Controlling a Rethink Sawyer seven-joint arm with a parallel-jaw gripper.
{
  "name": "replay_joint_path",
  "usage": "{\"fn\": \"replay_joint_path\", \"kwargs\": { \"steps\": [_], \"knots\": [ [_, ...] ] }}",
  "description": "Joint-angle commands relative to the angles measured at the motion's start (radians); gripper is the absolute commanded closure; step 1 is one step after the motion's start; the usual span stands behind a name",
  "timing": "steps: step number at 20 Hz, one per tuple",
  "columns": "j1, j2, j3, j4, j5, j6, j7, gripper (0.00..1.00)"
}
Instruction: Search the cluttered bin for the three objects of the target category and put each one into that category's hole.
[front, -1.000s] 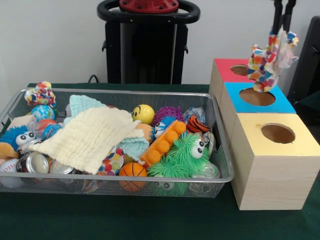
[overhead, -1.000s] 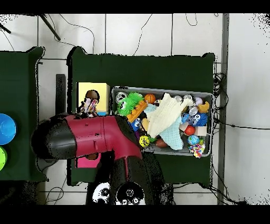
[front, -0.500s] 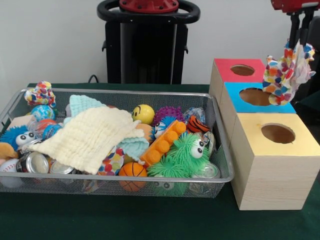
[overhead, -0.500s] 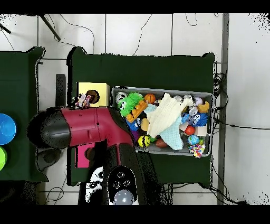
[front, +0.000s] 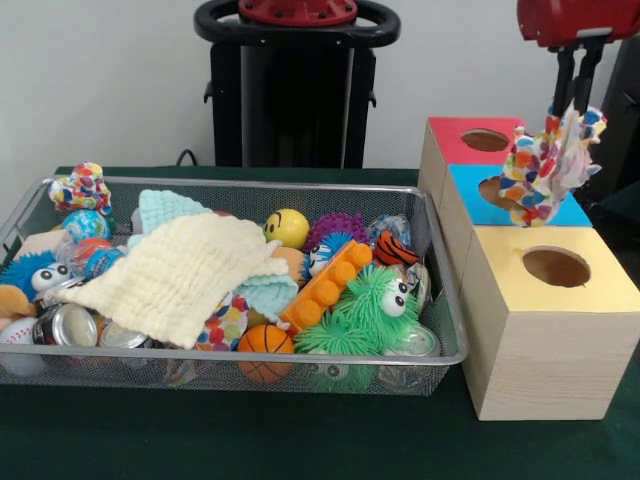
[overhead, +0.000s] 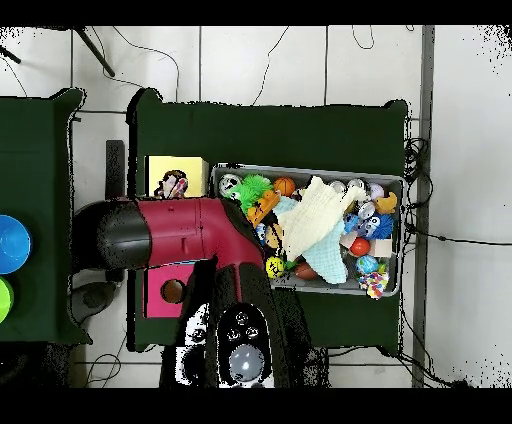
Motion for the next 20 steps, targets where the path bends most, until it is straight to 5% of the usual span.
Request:
{"fn": "replay_joint_path", "kwargs": {
  "steps": [1,10,20],
  "knots": [
    [0.010,0.067,-0.041,-0.009,0.023,-0.078,0.279,1.00],
    [0.110,0.185,-0.116,-0.129,0.051,-0.055,0.368,1.00],
    [0.152,0.244,-0.149,-0.147,0.083,-0.099,0.419,1.00]
  ]
}}
